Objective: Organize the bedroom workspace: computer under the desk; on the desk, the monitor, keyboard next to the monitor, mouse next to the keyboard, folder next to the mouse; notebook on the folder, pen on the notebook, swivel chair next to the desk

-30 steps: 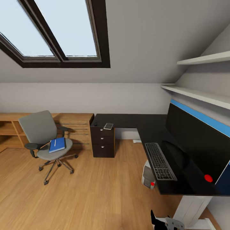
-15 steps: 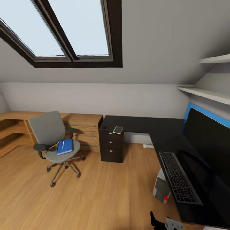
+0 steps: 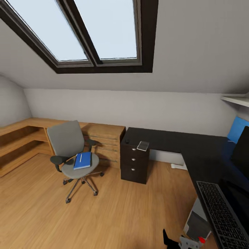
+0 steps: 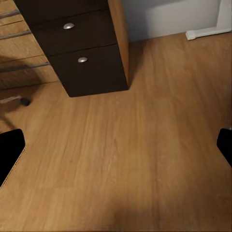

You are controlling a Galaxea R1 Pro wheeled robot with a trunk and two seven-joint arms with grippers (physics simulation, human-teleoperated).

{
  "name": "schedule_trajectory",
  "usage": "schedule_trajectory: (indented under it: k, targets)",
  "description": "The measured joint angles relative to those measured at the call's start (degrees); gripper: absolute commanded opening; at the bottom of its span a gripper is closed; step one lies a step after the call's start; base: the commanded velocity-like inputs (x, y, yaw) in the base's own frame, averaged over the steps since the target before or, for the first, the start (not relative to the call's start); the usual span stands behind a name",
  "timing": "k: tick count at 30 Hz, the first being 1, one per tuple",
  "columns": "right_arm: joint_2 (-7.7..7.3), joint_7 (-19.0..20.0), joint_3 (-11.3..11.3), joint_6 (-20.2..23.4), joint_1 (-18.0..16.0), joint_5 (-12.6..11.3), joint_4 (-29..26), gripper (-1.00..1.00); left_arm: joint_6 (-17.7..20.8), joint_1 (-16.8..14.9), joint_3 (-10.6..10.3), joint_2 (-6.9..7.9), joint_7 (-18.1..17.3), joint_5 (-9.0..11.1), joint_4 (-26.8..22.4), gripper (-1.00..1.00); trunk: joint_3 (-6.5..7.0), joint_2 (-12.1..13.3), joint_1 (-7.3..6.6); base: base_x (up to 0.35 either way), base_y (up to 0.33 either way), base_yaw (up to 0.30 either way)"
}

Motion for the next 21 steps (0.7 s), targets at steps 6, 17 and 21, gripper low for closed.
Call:
schedule_trajectory:
  k: [6,17,21]
  targets:
    - [0.00,0.1,-0.1,0.0,0.0,0.0,0.0,1.00,0.0,0.0,0.0,-0.02,0.0,0.0,0.0,1.00,0.00,0.0,0.00,0.323,0.113,0.056]
    - [-0.04,0.1,-0.1,0.0,0.0,0.0,0.6,1.00,0.0,0.0,0.0,-0.03,0.0,0.0,0.0,1.00,0.00,0.0,0.00,0.333,0.008,0.003]
    - [-0.02,0.2,-0.1,0.1,0.0,-0.1,0.7,1.00,0.0,0.0,0.0,-0.03,0.0,0.0,0.0,1.00,0.00,0.0,0.00,0.334,0.000,0.000]
